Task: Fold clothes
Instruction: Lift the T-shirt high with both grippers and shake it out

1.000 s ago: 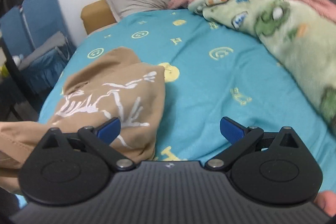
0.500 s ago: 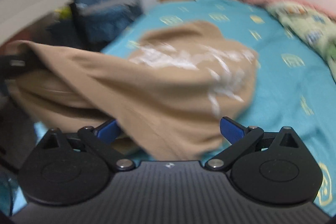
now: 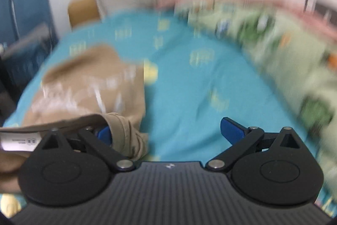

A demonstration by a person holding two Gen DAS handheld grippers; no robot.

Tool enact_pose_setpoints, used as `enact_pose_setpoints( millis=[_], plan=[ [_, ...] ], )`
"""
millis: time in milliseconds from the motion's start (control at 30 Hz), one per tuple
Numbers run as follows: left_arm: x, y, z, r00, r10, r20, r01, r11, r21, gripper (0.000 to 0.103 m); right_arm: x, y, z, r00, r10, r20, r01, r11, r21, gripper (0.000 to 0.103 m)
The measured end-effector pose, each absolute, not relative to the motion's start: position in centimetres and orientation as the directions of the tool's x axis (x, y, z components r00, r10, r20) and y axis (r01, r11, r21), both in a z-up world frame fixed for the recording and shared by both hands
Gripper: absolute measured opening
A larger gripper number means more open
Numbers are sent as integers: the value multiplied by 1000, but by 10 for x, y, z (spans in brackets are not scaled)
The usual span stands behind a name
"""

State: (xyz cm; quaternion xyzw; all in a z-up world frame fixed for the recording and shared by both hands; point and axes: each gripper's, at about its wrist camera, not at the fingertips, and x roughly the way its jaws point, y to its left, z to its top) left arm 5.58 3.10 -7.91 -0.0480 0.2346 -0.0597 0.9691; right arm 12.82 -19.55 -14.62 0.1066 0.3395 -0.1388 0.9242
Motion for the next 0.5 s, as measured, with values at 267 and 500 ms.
enact_pose_setpoints(
  millis=[267,500],
  plan=[
    [74,19,-122,765,-52,-641,110,993,50,25,112,-198,-125,809,-237,-538,360,923,135,66],
    [74,10,-144,725,29,-688,119,979,167,49,110,-205,-106,865,-282,-415,360,925,120,71]
  ],
)
